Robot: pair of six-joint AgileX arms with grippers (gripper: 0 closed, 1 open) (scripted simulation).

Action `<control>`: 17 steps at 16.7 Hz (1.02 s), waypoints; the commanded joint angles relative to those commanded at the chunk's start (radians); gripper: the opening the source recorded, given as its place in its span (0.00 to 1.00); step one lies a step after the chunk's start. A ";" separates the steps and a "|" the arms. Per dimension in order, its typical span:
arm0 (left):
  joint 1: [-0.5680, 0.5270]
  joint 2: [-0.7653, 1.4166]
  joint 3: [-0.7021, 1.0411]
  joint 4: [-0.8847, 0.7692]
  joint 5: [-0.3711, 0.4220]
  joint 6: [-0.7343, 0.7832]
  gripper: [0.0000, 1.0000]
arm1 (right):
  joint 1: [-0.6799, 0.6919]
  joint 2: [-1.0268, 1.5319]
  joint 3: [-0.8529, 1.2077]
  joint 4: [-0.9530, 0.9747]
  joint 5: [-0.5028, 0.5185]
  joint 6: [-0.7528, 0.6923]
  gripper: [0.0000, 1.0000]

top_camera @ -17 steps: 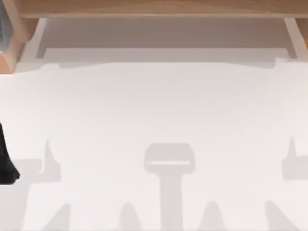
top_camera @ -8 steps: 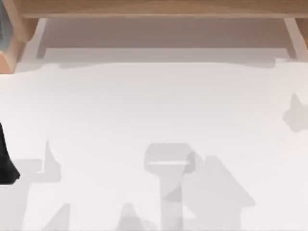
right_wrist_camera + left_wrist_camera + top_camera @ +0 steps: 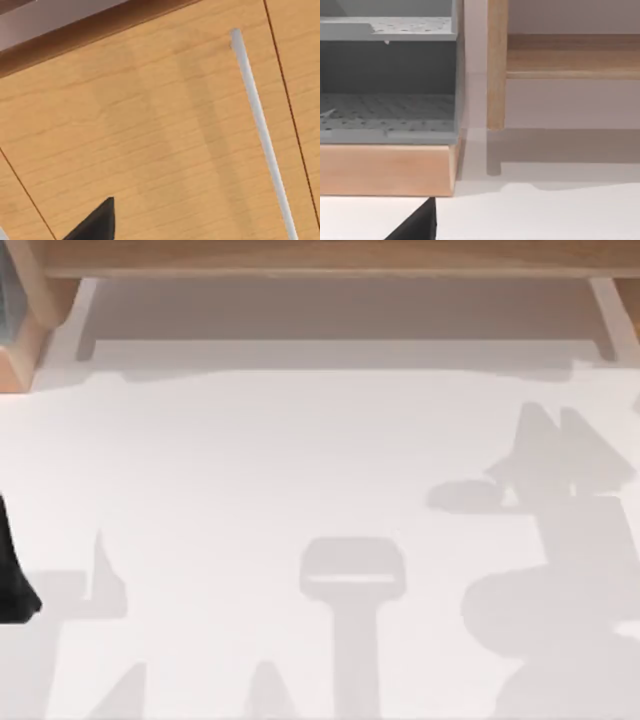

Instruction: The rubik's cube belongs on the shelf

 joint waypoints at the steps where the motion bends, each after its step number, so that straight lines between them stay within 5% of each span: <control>1: 0.000 0.000 0.000 0.000 0.000 0.000 1.00 | -0.018 0.095 0.043 0.047 -0.016 -0.061 1.00; 8: 0.000 0.000 0.000 0.000 0.000 0.000 1.00 | -0.098 0.529 0.235 0.259 -0.096 -0.345 1.00; 17: 0.000 0.000 0.000 0.000 0.000 0.000 1.00 | -0.098 0.564 0.260 0.266 -0.098 -0.368 1.00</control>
